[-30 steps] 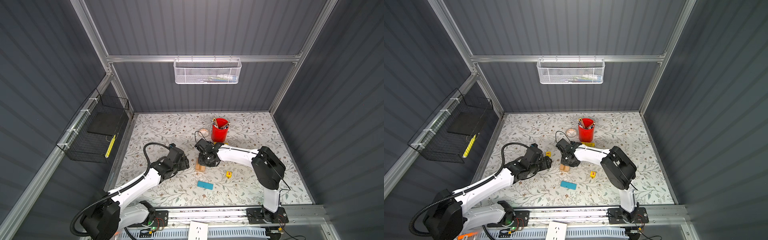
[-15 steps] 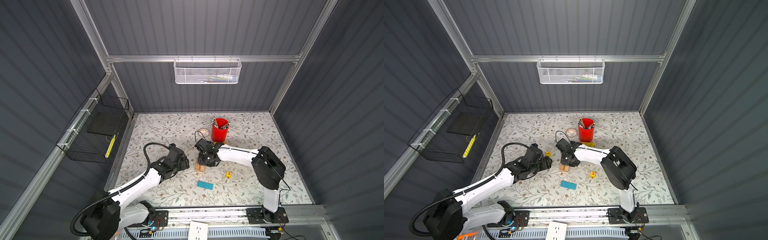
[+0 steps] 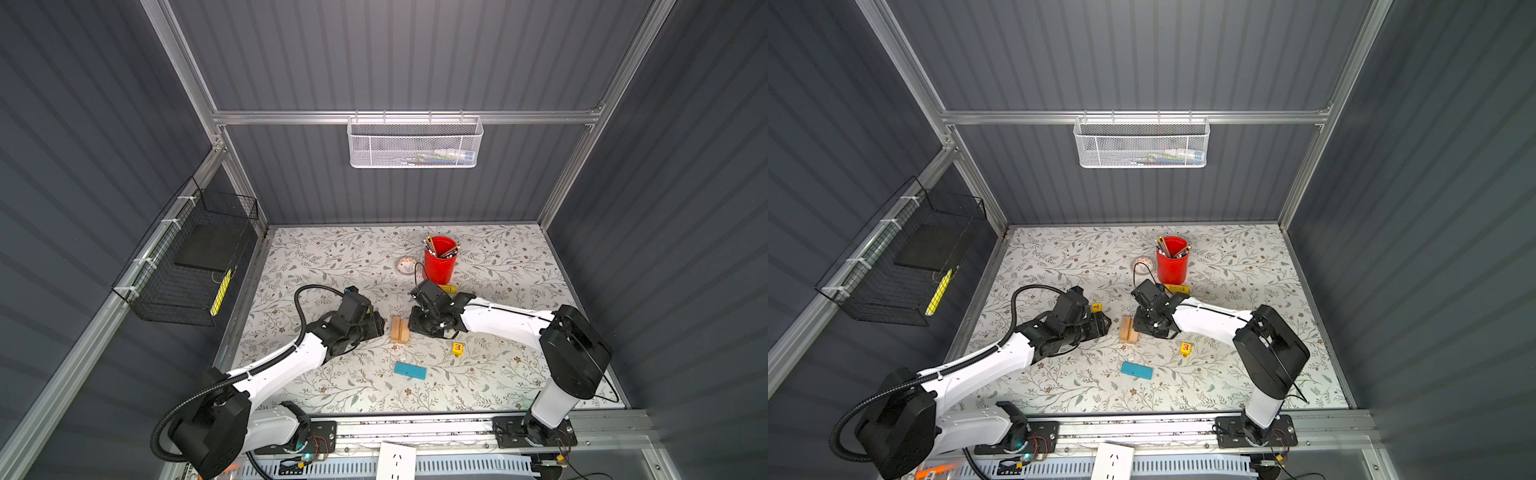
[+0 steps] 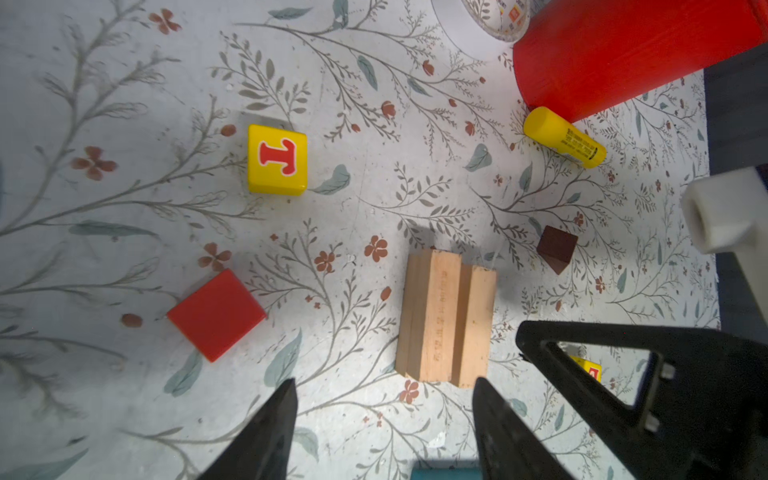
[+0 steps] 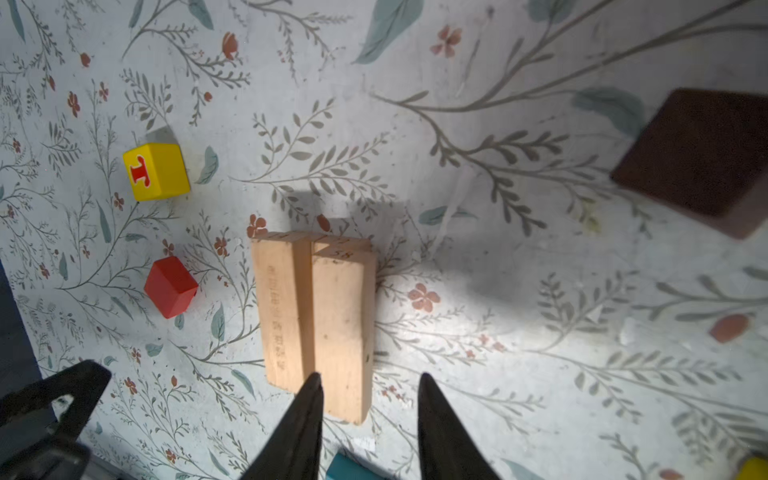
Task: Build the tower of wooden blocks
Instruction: 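Press the standing bars together between the left and right grippers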
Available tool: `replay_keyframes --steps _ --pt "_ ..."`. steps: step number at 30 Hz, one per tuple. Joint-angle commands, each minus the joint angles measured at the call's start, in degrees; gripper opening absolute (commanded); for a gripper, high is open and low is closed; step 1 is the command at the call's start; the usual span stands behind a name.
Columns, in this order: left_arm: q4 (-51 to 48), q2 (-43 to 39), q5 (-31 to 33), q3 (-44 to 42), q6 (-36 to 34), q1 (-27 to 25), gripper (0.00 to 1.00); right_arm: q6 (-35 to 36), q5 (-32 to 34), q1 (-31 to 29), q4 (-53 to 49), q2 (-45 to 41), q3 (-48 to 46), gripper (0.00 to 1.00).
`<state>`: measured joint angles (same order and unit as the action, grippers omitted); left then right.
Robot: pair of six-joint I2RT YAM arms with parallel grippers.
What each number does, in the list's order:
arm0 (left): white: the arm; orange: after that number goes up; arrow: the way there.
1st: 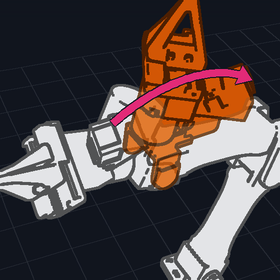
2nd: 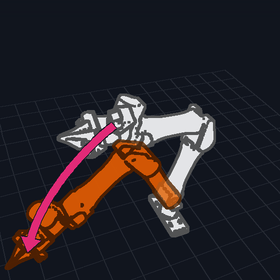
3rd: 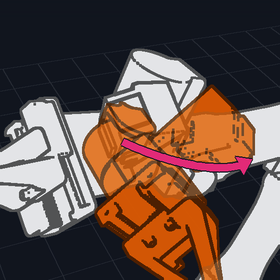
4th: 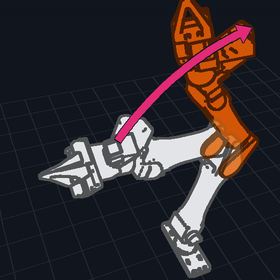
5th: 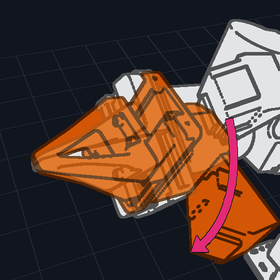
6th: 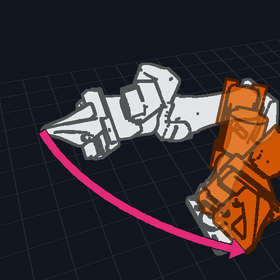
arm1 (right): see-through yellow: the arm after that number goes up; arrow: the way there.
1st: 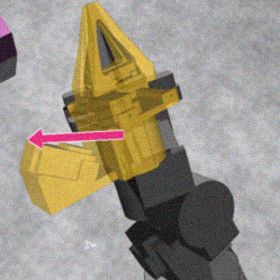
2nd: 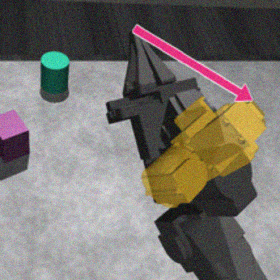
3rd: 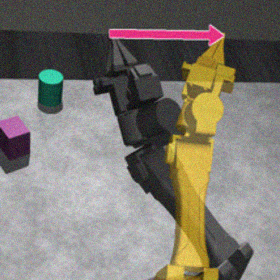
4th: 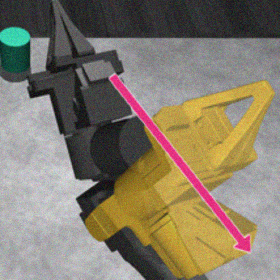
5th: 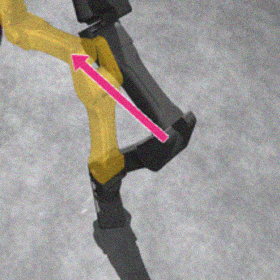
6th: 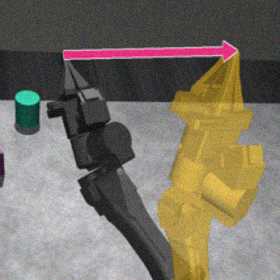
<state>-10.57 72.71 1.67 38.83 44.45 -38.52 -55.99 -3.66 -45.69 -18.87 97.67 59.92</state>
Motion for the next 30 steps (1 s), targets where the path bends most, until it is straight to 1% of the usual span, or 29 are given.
replay_keyframes --steps 1,6,11,15,21,25,30 --pt "4.77 2.73 -4.74 0.69 0.38 0.36 0.65 -0.51 -3.86 0.94 6.26 -0.73 -2.58 0.39" --pt "8.60 6.82 -7.87 1.25 0.28 0.38 0.60 -1.75 -7.84 2.53 12.13 0.07 -5.48 0.37" --pt "10.08 9.14 -8.95 1.28 -0.10 0.38 0.57 -1.93 -8.30 2.62 12.81 1.27 -5.43 0.35" --pt "9.79 11.20 -9.08 1.95 -0.49 0.38 0.54 -2.02 -8.65 2.63 13.07 2.31 -5.10 0.29" --pt "9.82 13.74 -9.52 3.06 -1.15 0.38 0.51 -2.18 -9.04 2.89 13.01 3.64 -4.63 0.25" --pt "10.46 15.30 -10.07 3.57 -1.83 0.38 0.47 -2.20 -9.50 2.89 13.68 4.04 -4.47 0.24" --pt "11.10 16.83 -10.96 3.72 -2.54 0.38 0.45 -1.93 -9.84 2.89 13.90 4.25 -4.22 0.22"
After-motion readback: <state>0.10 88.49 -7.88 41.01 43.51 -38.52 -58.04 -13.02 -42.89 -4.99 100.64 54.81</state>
